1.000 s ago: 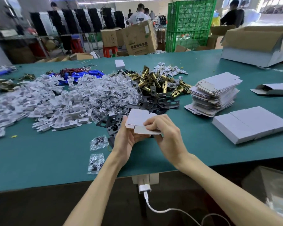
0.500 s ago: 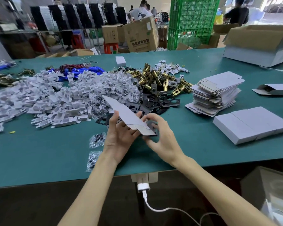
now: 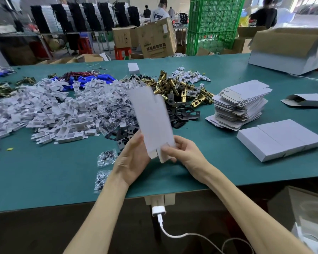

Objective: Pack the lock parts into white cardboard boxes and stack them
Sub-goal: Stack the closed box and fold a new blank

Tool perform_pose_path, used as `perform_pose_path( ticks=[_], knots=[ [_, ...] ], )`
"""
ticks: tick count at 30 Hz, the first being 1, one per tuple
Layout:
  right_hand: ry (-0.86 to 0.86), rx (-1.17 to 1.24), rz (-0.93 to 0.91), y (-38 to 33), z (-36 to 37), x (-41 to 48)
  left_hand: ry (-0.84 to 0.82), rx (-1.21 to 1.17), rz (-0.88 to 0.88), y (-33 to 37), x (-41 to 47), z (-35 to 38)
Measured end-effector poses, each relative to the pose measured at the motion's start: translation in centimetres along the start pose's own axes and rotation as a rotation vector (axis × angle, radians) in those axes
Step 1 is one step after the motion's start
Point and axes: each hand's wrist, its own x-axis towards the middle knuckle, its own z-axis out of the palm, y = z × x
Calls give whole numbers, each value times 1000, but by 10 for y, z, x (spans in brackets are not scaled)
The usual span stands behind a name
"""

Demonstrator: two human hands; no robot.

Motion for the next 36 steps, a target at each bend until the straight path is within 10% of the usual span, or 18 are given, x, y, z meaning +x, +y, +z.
perform_pose_path(
  ticks=[20,29,36],
  knots=[
    [-114,54,142,-12,-6,-7,227,55,-52,-6,3,-2],
    [-482,96,245,-20,-13,-13,-30,20,-113,-4,-1,4],
    [-456,97,253,-20,-10,-13,-167,153,-86,-3,-5,3]
  ],
)
